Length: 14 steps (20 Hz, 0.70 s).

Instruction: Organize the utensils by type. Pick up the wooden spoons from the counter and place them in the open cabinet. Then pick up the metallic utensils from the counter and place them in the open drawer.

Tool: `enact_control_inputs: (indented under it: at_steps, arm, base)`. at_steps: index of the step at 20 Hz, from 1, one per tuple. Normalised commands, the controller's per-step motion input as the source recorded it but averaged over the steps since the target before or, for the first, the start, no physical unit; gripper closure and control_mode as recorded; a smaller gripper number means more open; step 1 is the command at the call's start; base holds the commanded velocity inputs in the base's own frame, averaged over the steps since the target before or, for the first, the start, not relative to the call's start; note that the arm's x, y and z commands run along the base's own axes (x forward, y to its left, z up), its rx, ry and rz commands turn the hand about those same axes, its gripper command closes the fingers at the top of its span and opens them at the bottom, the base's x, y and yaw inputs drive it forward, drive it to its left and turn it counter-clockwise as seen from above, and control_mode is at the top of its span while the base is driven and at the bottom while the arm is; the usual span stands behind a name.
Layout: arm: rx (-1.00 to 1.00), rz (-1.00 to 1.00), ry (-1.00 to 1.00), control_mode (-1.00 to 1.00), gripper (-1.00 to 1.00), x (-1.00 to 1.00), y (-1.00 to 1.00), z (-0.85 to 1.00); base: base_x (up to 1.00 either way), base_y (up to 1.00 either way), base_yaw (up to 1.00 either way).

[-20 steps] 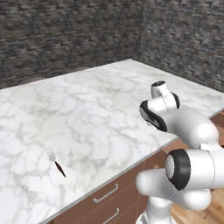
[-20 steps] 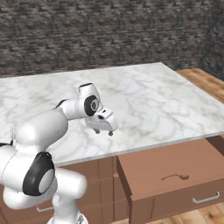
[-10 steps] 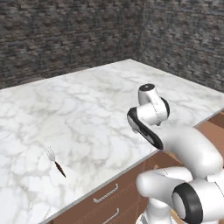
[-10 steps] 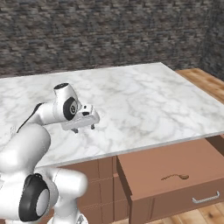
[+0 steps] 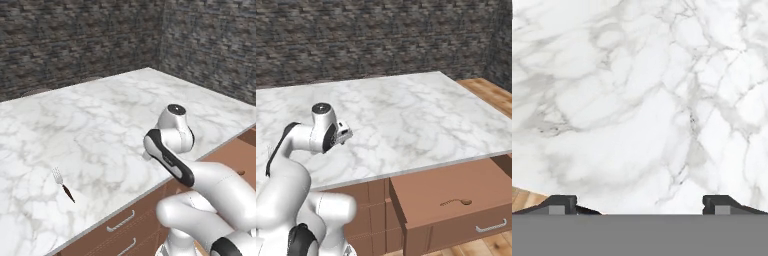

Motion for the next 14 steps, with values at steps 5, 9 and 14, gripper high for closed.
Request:
enact_control_inputs:
  at_steps: [5,9,14]
  arm:
    - [0.08,0.05,0.0,-1.0,-1.0,-0.01,0.8,0.0]
    - [0.01,-0.12,0.05,-1.0,-1.0,-0.04,0.84,0.08]
    - [0.02,-0.15,0.05,-1.0,-1.0,-0.1,0.78,0.06]
  base:
    - [0.0,0.0,0.0]
    - [0.0,0.0,0.0]
    - [0.0,0.0,0.0]
